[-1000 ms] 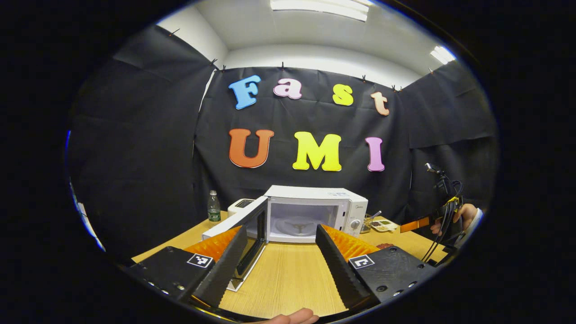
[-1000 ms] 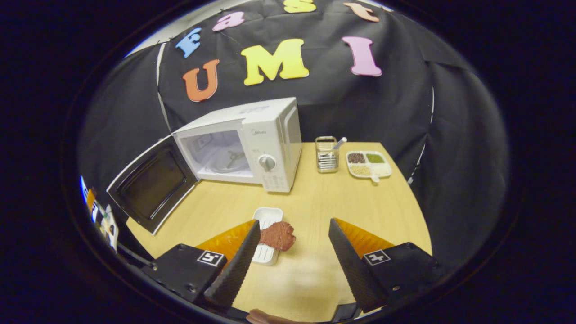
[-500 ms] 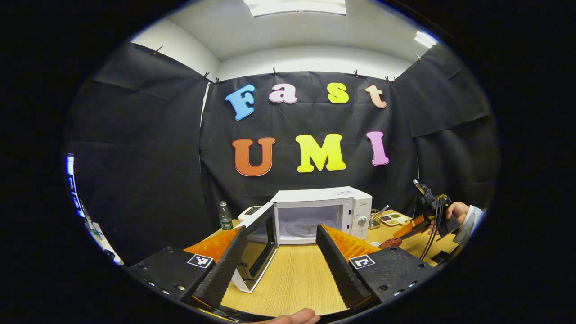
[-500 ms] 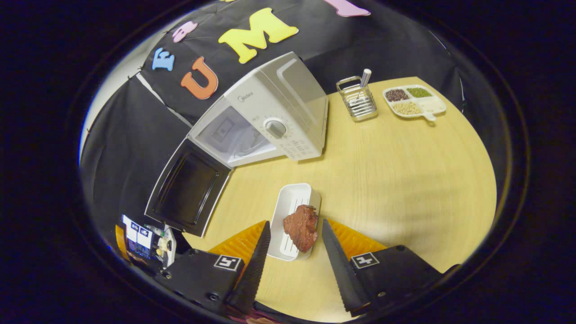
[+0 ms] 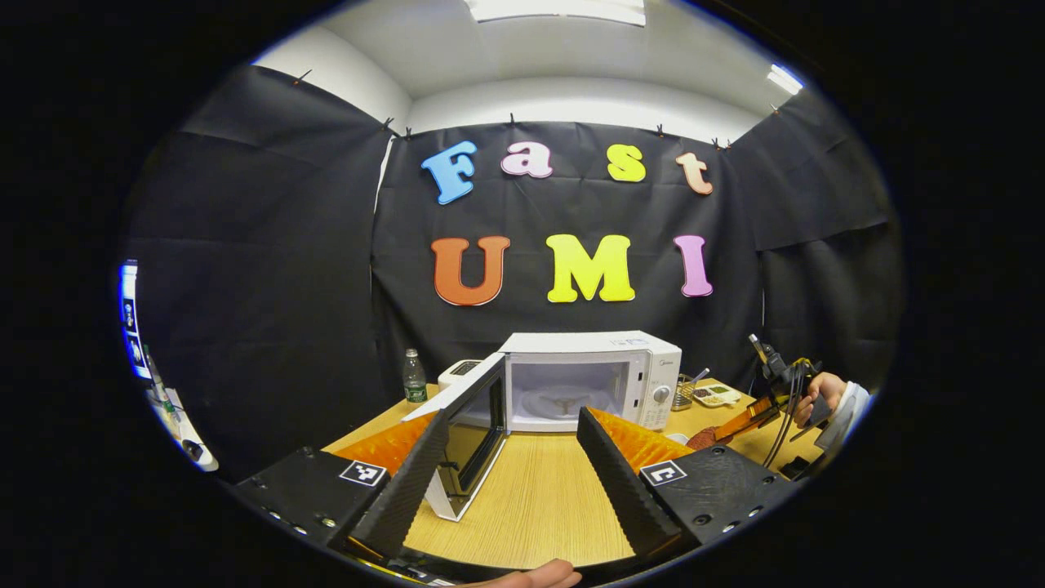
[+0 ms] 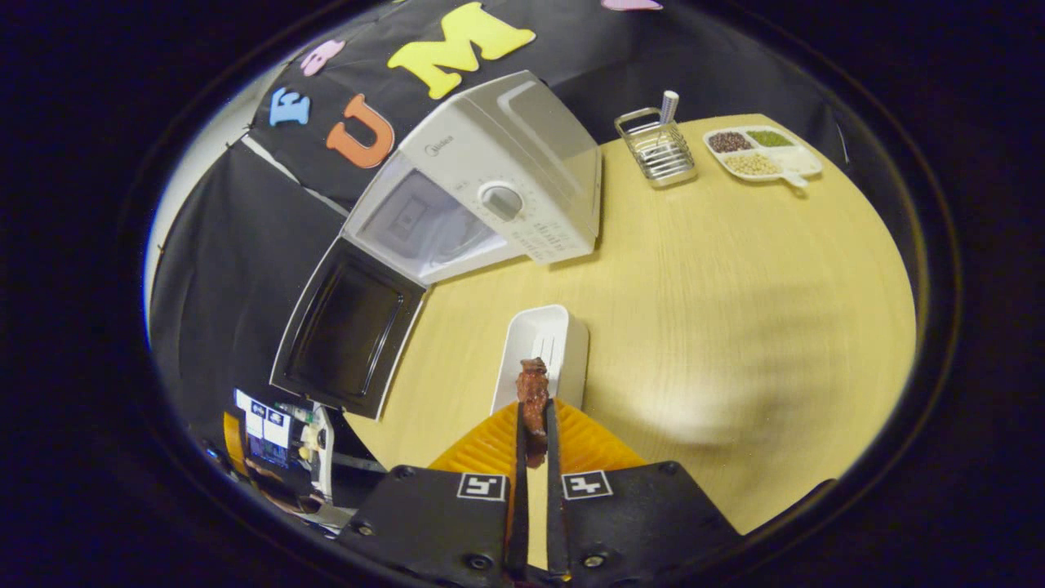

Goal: Open the microwave oven with the left hand, put the food in, and close the microwave oven.

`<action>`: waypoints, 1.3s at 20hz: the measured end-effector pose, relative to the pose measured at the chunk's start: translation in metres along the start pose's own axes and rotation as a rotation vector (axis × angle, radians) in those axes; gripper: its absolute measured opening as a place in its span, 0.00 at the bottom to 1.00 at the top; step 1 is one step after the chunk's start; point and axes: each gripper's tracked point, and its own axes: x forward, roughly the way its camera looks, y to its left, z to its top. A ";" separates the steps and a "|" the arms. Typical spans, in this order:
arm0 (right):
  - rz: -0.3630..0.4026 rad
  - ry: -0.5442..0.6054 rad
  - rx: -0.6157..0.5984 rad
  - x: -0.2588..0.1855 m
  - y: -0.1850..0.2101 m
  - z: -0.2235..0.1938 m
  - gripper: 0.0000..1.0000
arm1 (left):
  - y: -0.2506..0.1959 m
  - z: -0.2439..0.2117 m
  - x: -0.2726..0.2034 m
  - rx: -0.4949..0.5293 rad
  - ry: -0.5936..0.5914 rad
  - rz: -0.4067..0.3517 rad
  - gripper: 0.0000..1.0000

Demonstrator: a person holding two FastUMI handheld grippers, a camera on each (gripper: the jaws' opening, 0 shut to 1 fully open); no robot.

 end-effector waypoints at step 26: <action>-0.395 -0.688 -0.423 0.075 0.149 0.055 0.11 | 0.029 -0.008 -0.013 -0.041 -0.020 -0.042 0.95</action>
